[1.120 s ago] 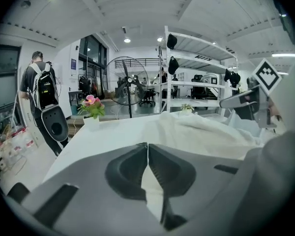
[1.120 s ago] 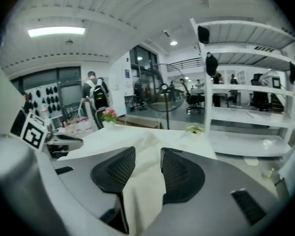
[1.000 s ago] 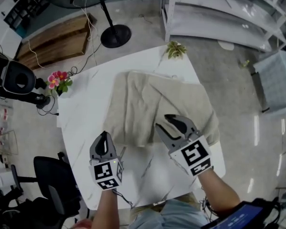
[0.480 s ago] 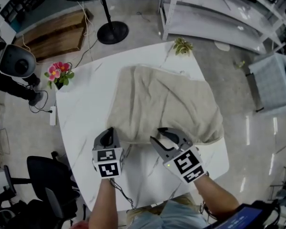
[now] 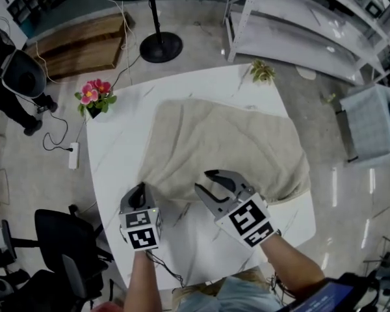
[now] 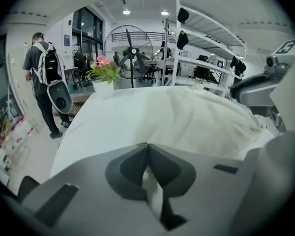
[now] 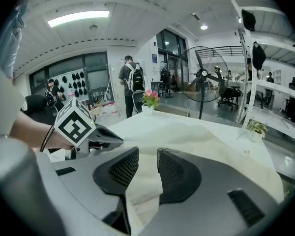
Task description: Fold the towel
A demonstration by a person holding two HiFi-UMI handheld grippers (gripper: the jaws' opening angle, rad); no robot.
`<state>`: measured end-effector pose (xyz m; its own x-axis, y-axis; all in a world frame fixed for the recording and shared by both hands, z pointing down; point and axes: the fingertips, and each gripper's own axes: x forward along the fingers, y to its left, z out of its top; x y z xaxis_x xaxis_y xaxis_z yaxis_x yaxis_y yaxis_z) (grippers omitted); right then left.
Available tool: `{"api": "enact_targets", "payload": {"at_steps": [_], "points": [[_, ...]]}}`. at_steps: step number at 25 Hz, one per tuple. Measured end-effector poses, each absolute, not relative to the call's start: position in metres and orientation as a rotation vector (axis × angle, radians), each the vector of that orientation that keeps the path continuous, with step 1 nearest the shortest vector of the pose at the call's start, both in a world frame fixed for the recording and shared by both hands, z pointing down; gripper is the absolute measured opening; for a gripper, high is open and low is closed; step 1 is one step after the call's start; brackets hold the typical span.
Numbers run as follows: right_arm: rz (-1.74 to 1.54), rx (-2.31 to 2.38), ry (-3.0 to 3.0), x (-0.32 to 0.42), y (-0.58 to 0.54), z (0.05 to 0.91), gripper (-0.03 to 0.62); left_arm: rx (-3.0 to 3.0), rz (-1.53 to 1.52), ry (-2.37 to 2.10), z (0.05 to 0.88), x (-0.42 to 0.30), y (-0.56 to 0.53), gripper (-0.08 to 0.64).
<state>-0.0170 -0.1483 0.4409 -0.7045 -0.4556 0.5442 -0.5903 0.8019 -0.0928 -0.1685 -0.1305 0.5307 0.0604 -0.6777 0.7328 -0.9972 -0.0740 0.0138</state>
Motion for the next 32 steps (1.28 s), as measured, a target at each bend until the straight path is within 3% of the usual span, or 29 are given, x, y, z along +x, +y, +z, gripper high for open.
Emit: {"api": "enact_targets", "payload": {"at_steps": [10,14,21,32], "points": [[0.212,0.698,-2.484,-0.127,-0.225,0.458,0.122,1.769,0.714,-1.7,0.533,-0.196,-0.104,0.008],[0.204,0.763,-2.382,-0.137,-0.28,0.482,0.056,1.776,0.7,-1.681,0.532,-0.196,-0.104,0.008],[0.204,0.735,-2.195,-0.154,-0.315,0.536,0.015,1.8,0.691,-1.633,0.531,-0.196,-0.106,0.008],[0.154,0.626,-2.302,-0.246,-0.347,0.529,0.015,1.734,0.76,-1.71,0.53,-0.266,-0.112,0.009]]}}
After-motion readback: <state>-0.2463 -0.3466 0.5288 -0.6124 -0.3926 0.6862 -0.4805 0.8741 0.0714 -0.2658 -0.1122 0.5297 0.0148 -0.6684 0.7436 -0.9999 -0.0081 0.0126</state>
